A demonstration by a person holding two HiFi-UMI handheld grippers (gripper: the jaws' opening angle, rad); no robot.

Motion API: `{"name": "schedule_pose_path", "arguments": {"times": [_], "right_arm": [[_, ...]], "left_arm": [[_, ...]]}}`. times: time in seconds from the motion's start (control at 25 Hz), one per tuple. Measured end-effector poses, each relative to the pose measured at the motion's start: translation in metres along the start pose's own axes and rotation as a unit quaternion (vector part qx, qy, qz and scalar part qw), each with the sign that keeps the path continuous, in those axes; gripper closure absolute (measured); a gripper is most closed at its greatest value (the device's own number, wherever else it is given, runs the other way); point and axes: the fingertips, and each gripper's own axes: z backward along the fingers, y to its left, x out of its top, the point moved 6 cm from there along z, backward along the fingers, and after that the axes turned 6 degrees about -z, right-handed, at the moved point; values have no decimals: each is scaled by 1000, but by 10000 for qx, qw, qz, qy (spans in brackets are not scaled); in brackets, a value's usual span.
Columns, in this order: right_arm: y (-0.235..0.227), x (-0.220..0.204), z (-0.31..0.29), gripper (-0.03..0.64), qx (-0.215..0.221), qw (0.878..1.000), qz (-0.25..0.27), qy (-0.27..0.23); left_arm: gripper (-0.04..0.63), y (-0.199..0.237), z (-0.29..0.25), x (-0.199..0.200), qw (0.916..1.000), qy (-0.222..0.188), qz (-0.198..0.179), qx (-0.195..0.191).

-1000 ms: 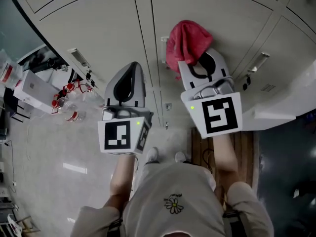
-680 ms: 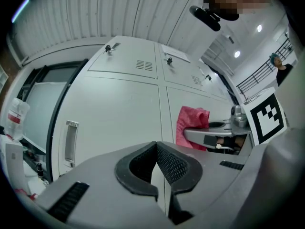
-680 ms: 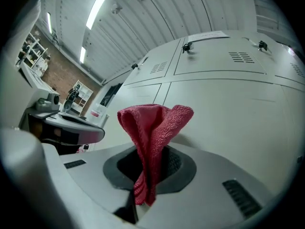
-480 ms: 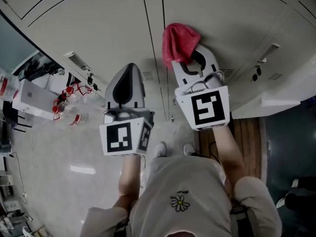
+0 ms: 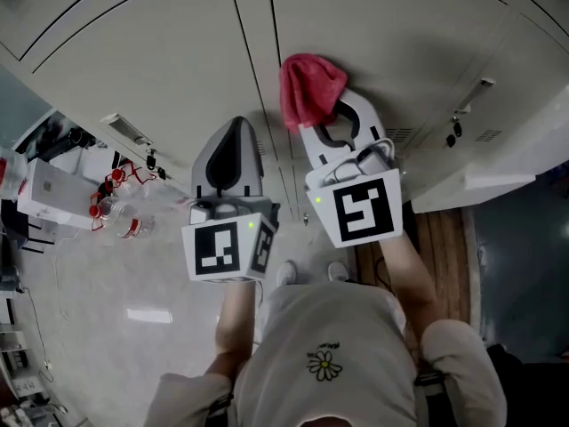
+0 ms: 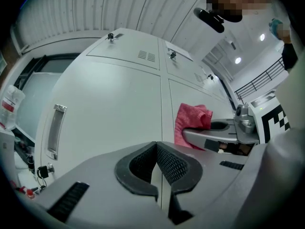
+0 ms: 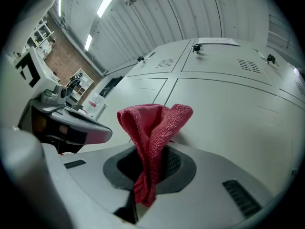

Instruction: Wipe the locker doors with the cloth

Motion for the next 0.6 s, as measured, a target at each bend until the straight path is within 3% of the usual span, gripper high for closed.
{"name": "schedule_pose_path", "arguments": {"times": [0.6], "right_arm": [[-32,-12,19,577,-125,9996,-170,-167]], "left_arm": [[578,-24,-12,-1,9999,14,-58,-124]]}}
